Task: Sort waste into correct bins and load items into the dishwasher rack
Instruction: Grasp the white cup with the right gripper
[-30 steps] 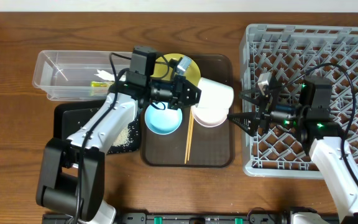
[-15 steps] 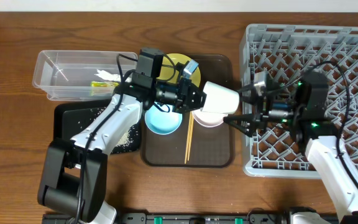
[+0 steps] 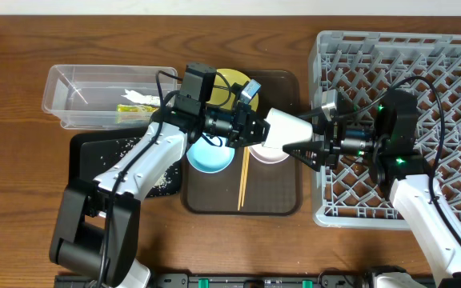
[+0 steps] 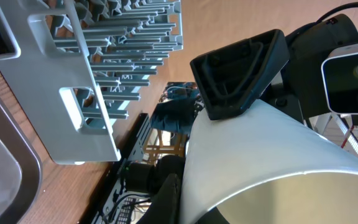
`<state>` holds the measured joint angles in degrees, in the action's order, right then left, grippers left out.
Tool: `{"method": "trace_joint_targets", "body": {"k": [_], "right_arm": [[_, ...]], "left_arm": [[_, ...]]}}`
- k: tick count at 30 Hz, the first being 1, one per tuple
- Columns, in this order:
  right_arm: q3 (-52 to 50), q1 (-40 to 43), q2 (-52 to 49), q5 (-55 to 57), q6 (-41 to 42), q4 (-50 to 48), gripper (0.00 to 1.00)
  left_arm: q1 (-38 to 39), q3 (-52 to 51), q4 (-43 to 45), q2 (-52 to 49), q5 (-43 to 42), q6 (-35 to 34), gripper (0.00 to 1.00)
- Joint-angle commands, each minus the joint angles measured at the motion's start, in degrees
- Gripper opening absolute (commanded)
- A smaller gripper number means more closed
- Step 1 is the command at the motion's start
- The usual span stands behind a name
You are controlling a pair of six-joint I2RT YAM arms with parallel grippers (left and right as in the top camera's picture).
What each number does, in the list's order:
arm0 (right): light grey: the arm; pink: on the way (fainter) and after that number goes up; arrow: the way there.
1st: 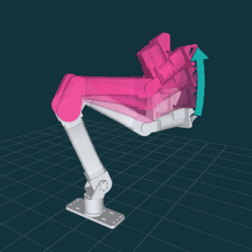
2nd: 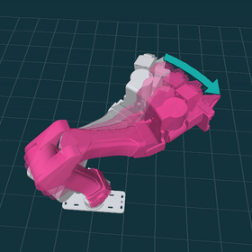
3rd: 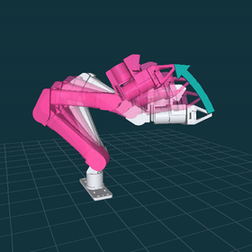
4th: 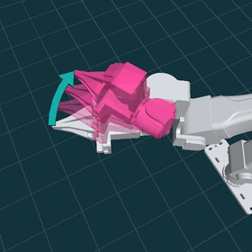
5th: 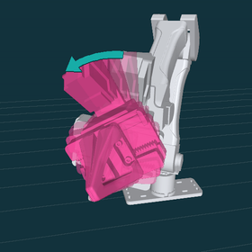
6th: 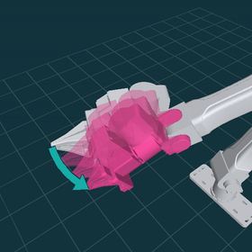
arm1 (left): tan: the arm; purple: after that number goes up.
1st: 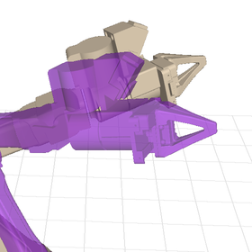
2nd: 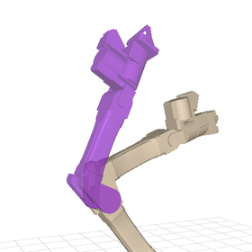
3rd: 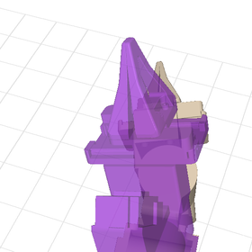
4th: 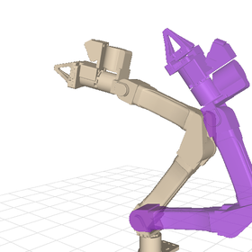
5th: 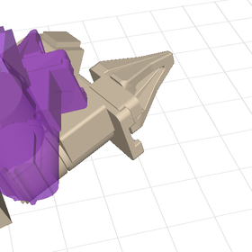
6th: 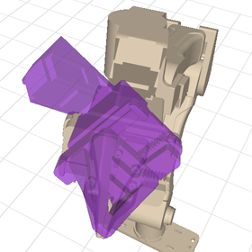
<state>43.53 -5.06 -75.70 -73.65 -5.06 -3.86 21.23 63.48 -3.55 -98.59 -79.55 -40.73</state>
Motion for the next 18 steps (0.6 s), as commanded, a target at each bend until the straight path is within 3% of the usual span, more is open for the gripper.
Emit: {"method": "trace_joint_targets", "body": {"k": [1, 11, 15, 18], "right_arm": [[0.9, -0.7, -0.2, -0.3, 0.5, 0.0, 0.73], [0.9, -0.7, -0.2, 0.1, 0.5, 0.0, 0.62], [0.9, -0.7, -0.2, 0.5, 0.2, 0.0, 0.53], [0.9, -0.7, -0.2, 1.5, 0.3, 0.7, 0.53]], "left_arm": [[0.1, 0.4, 0.3, 0.0, -0.8, -0.5, 0.06], [0.1, 0.4, 0.3, 0.0, -0.8, -1.0, 0.07], [0.1, 0.4, 0.3, 0.0, -0.8, -0.9, 0.09], [0.0, 0.4, 1.6, 0.0, -0.3, -0.9, 0.14]]}}
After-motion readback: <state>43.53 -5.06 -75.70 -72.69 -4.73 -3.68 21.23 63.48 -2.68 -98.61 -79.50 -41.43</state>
